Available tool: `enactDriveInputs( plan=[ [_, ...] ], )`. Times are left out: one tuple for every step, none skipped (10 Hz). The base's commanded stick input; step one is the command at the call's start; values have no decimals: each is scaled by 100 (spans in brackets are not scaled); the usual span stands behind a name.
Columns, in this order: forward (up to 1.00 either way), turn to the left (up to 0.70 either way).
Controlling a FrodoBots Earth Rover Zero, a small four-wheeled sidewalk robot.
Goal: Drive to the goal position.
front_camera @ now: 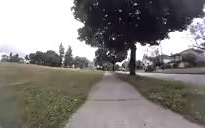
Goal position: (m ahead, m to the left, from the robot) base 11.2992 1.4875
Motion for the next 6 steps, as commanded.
enactDriveInputs(
  plan=[
    [70, -35],
    [70, -35],
    [70, -3],
    [70, 0],
    [70, 0],
    [70, 0]
  ],
)
